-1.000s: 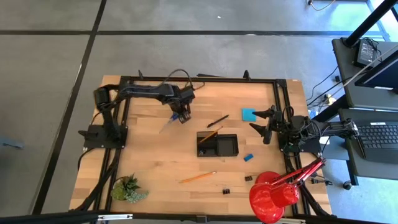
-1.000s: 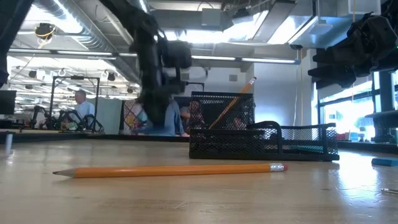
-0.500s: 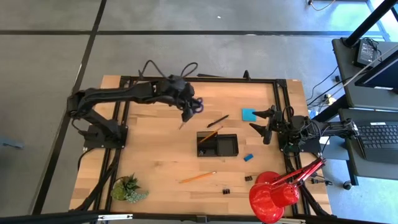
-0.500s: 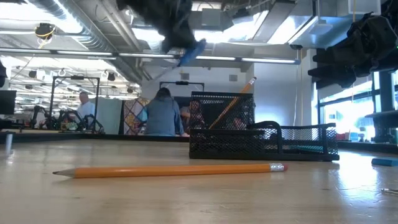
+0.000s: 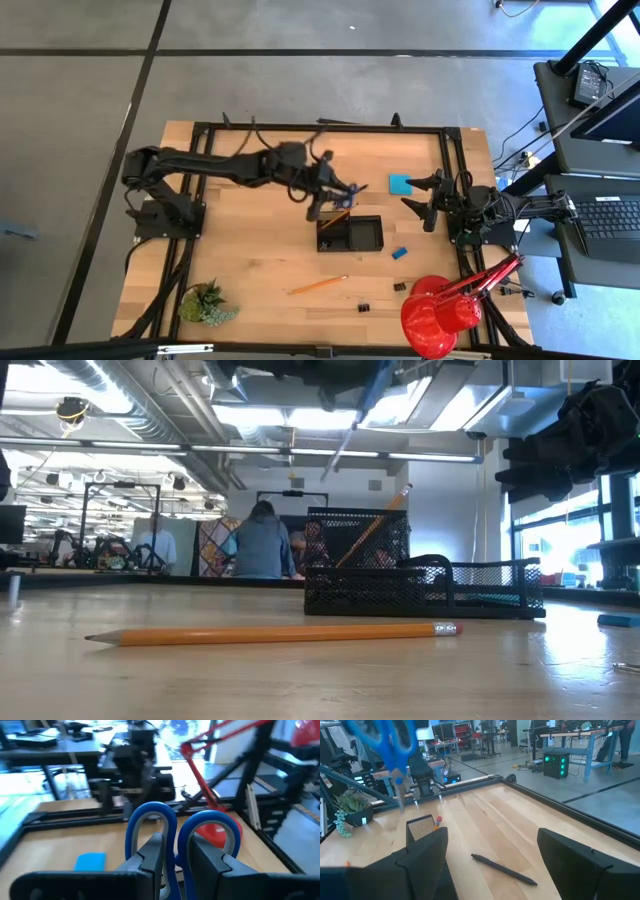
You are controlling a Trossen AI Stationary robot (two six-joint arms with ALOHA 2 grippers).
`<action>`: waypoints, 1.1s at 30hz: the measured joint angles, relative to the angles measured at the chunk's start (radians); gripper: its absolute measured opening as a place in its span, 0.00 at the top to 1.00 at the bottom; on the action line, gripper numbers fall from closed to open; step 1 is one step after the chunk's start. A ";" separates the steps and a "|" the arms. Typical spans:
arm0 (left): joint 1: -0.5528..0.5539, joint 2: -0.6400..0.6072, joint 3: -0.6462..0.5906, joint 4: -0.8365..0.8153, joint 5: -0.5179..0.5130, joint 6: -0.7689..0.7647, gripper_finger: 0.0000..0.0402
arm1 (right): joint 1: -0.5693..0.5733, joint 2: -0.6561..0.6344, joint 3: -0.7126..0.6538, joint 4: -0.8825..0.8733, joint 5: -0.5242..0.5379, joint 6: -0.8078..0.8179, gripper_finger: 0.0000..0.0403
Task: Pick and place office supplies into organizer
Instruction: Put the blue scissors into the black desk organizer
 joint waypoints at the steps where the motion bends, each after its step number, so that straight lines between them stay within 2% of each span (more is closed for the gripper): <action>1: -0.008 0.019 0.000 0.021 0.002 0.006 0.83 | 0.000 0.000 0.000 0.000 0.000 0.000 0.23; 5: -0.026 0.084 0.000 0.087 0.000 0.031 0.83 | 0.000 0.000 0.000 0.000 0.000 0.000 0.23; 14: -0.023 0.155 0.000 0.097 -0.001 0.035 0.82 | 0.000 0.000 0.000 0.000 0.000 0.000 0.23; 33: -0.023 0.161 0.000 0.050 -0.007 0.066 0.83 | 0.000 0.000 0.000 0.000 0.000 0.000 0.23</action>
